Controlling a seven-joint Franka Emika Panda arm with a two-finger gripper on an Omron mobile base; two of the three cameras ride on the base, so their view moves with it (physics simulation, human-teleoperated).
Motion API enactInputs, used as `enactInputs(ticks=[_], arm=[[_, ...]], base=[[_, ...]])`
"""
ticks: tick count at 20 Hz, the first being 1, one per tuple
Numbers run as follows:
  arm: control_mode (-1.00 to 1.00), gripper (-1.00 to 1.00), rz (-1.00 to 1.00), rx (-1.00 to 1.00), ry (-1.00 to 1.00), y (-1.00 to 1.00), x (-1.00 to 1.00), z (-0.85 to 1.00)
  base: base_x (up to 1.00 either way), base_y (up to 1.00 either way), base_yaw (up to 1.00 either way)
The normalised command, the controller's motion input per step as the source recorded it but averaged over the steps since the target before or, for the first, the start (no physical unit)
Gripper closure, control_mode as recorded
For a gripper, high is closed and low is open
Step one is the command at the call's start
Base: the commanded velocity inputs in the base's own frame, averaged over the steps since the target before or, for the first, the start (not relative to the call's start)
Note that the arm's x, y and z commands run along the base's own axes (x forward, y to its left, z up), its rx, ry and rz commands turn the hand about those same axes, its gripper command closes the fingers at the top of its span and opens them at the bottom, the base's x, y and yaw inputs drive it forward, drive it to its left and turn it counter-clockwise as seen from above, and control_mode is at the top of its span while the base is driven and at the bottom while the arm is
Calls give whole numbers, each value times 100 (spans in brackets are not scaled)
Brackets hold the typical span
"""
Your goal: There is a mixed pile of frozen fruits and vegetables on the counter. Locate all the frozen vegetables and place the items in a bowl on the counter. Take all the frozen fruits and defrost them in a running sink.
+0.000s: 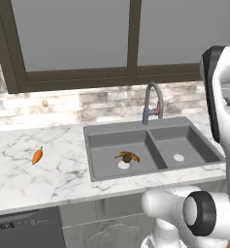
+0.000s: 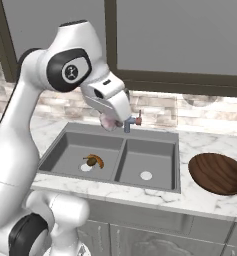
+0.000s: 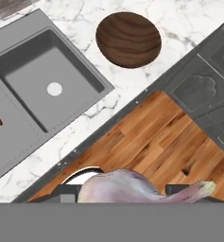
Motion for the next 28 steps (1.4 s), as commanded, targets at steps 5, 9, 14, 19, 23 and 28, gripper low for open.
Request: enactInputs(ticks=[5, 9, 14, 19, 23, 28], arm=[[-100, 100, 0, 2, 0, -14, 0, 0], [-100, 100, 0, 1, 0, -5, 0, 0], [-100, 100, 0, 0, -2, -22, 4, -1], [-100, 100, 2, 0, -7, -28, 5, -5], [-100, 100, 4, 0, -10, -33, 0, -7], [-100, 100, 4, 0, -11, -34, 0, -8]], base=[[0, 0, 0], [0, 0, 0], [0, 0, 0], [0, 0, 0], [0, 0, 0], [0, 0, 0]])
